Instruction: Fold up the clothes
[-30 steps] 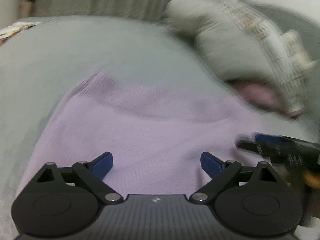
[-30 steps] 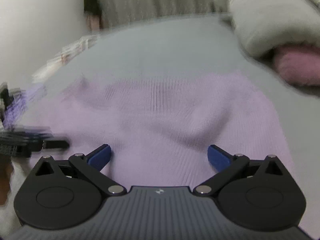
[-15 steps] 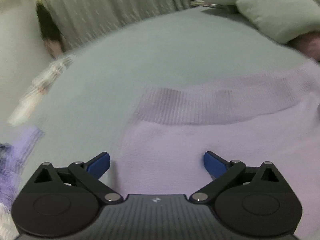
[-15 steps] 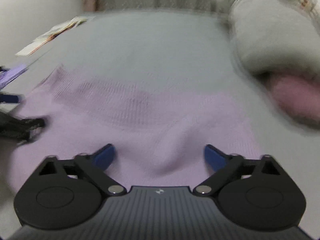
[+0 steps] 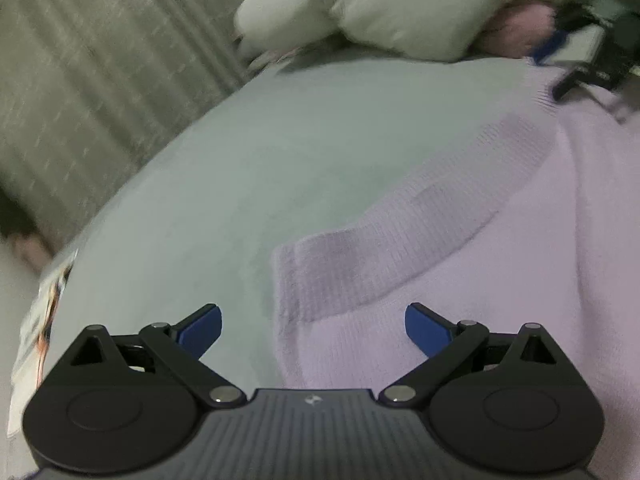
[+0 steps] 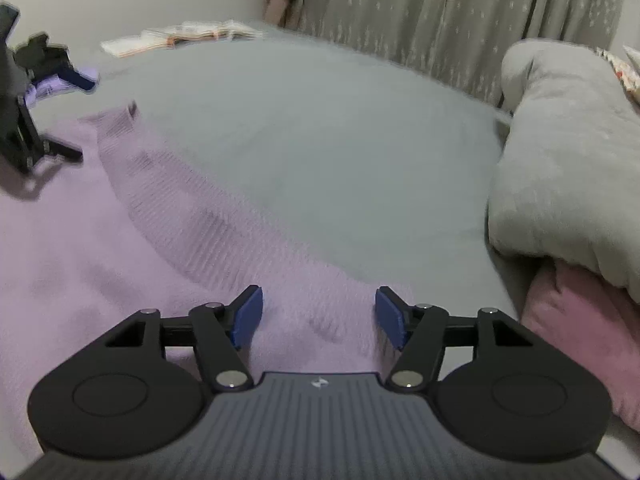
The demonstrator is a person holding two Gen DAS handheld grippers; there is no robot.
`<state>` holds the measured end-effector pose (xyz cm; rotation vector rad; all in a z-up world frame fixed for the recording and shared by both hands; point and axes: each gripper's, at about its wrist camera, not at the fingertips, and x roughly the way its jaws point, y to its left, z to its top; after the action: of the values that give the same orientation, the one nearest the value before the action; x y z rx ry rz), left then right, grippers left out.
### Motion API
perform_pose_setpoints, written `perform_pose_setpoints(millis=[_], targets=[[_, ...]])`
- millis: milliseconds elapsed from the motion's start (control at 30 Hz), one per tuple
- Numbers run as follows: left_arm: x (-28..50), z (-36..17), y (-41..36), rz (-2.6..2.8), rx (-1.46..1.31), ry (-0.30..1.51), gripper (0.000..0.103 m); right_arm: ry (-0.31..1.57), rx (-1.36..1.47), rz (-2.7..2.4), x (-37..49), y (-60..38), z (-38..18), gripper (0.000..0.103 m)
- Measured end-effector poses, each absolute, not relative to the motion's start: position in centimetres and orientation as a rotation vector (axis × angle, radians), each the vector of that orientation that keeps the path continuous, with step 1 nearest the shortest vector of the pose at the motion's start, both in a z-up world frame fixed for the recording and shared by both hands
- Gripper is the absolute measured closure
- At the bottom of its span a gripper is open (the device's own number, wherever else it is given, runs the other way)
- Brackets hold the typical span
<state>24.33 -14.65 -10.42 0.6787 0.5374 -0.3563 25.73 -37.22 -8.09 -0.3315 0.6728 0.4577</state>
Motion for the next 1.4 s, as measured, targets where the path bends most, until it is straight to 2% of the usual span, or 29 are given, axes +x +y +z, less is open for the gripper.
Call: perform_pose_setpoints(millis=[33, 67, 100, 133, 167, 200, 233, 333, 533, 667, 767, 833, 900, 967, 1033, 1200, 1300, 1333, 1400], targets=[[24.9, -10.9, -14.9, -0.355, 0.668, 0.552, 0.004, 0.673, -0.334, 0.464, 25.8, -37.1, -8.3, 0.043], [25.5, -11.3, -15.2, -0.35, 0.657, 0.571, 0.011, 0.674, -0.336, 0.471, 26.0, -36.9, -8.6, 0.052], [25.8, -11.8, -15.3, -0.358, 0.662, 0.58, 0.021, 0.675, -0.338, 0.477, 26.1, -36.8, -8.9, 0.055], [26.0, -12.0, -15.3, -0.361, 0.665, 0.582, 0.041, 0.675, -0.339, 0.483, 26.2, -36.6, -9.1, 0.071], [26.3, -12.2, -15.6, -0.349, 0.664, 0.588, 0.067, 0.666, -0.332, 0.485, 26.0, -36.6, -8.9, 0.083], [26.2, -12.0, -15.6, -0.356, 0.638, 0.601, 0.084, 0.658, -0.325, 0.486, 25.8, -36.7, -8.7, 0.085], [26.3, -11.9, -15.5, -0.357, 0.617, 0.613, 0.091, 0.646, -0.324, 0.485, 25.5, -36.8, -8.5, 0.087], [25.9, -10.5, -14.7, -0.32, 0.541, 0.644, 0.096, 0.597, -0.356, 0.466, 24.8, -36.6, -7.6, 0.09], [26.0, -8.7, -13.0, -0.24, 0.422, 0.641, 0.097, 0.592, -0.3, 0.447, 25.0, -37.1, -6.6, 0.089], [27.3, -7.7, -11.1, -0.209, 0.269, 0.678, 0.097, 0.623, -0.24, 0.431, 26.1, -37.5, -7.8, 0.084], [27.4, -7.6, -11.1, -0.175, 0.254, 0.691, 0.097, 0.606, -0.257, 0.406, 26.1, -37.2, -8.4, 0.081], [27.1, -7.5, -11.1, -0.155, 0.244, 0.687, 0.096, 0.59, -0.302, 0.389, 25.9, -36.5, -8.6, 0.073], [27.0, -7.3, -10.9, -0.133, 0.211, 0.692, 0.096, 0.574, -0.327, 0.364, 25.7, -36.3, -8.5, 0.061], [26.6, -7.3, -11.1, -0.11, 0.212, 0.687, 0.094, 0.555, -0.297, 0.307, 25.4, -37.2, -7.9, 0.044], [26.5, -7.2, -11.1, -0.096, 0.217, 0.681, 0.094, 0.534, -0.267, 0.283, 24.7, -37.8, -7.4, 0.04], [26.5, -7.2, -10.8, -0.064, 0.196, 0.698, 0.091, 0.429, -0.153, 0.24, 21.2, -39.7, -5.4, 0.039], [26.9, -7.5, -11.1, -0.043, 0.216, 0.707, 0.083, 0.514, -0.112, 0.315, 20.8, -39.6, -6.0, 0.04], [27.0, -7.5, -11.2, -0.037, 0.221, 0.708, 0.075, 0.733, -0.175, 0.353, 22.4, -38.6, -8.7, 0.04], [27.4, -7.4, -11.4, -0.009, 0.239, 0.712, 0.065, 0.768, -0.19, 0.342, 22.9, -38.9, -10.3, 0.035]])
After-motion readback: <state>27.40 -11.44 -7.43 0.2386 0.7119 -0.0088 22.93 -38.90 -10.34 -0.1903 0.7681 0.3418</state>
